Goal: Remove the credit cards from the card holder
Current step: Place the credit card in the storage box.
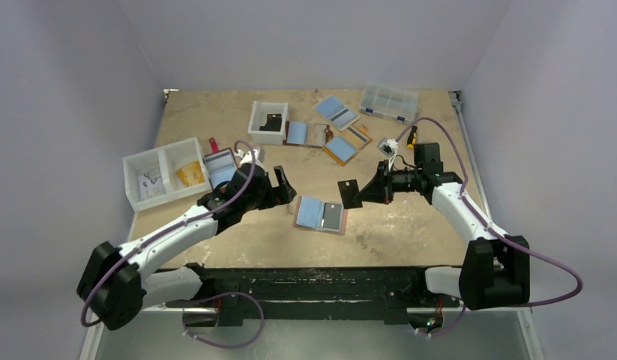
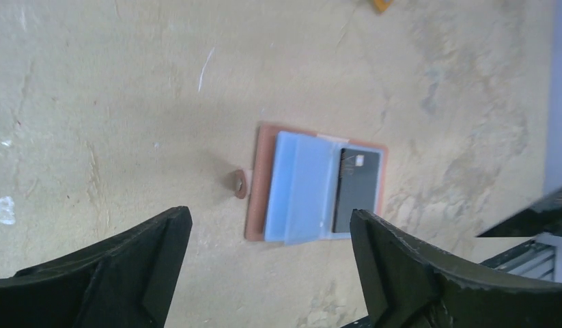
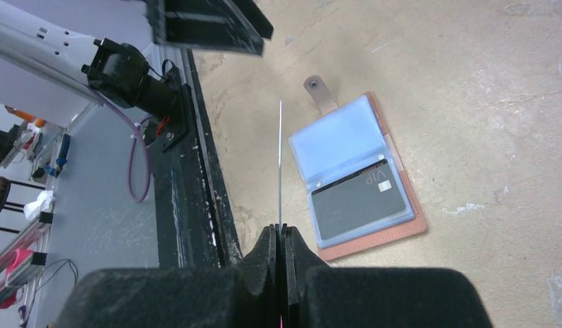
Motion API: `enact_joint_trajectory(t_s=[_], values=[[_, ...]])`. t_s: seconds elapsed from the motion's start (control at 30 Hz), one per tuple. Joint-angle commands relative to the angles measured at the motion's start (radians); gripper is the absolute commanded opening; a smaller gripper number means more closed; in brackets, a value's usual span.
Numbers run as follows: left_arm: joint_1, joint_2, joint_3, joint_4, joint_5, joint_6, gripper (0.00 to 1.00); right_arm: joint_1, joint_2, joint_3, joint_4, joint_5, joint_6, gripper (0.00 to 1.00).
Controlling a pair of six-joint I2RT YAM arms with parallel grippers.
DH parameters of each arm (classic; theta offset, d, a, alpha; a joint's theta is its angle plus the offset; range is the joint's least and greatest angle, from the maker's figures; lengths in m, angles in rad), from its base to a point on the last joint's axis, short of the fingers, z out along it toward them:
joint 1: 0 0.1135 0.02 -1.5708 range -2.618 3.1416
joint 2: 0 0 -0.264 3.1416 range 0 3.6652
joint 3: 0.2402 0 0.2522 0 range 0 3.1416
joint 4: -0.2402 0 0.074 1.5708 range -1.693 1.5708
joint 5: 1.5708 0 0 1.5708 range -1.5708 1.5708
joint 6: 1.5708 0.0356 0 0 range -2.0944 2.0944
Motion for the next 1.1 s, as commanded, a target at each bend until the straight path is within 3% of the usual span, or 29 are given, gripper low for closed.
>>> enact_joint_trajectory(t_s=[0.0, 0.17, 0.33, 0.53, 0.77, 1.07], values=[[0.017, -0.154, 0.007, 0.014, -0.053, 0.013, 0.95, -0.006, -0.019, 0.052, -0.042, -0.039, -0.073, 0.00], [0.018, -0.241, -0.043, 0.194, 0.170, 0.013, 0.94, -0.005, -0.013, 0.058, -0.061, -0.065, -0.103, 0.00], [0.018, -0.220, -0.040, 0.357, 0.321, -0.005, 0.93, -0.005, -0.008, 0.058, -0.069, -0.078, -0.114, 0.00], [0.018, -0.162, 0.035, 0.350, 0.350, -0.007, 0.90, -0.005, -0.002, 0.064, -0.074, -0.078, -0.118, 0.00], [0.018, -0.154, 0.090, 0.321, 0.287, -0.014, 0.90, -0.003, 0.067, 0.156, -0.161, -0.037, -0.172, 0.00], [0.016, -0.070, 0.010, 0.641, 0.418, -0.114, 0.89, -0.001, 0.180, 0.291, -0.323, -0.161, -0.273, 0.00]])
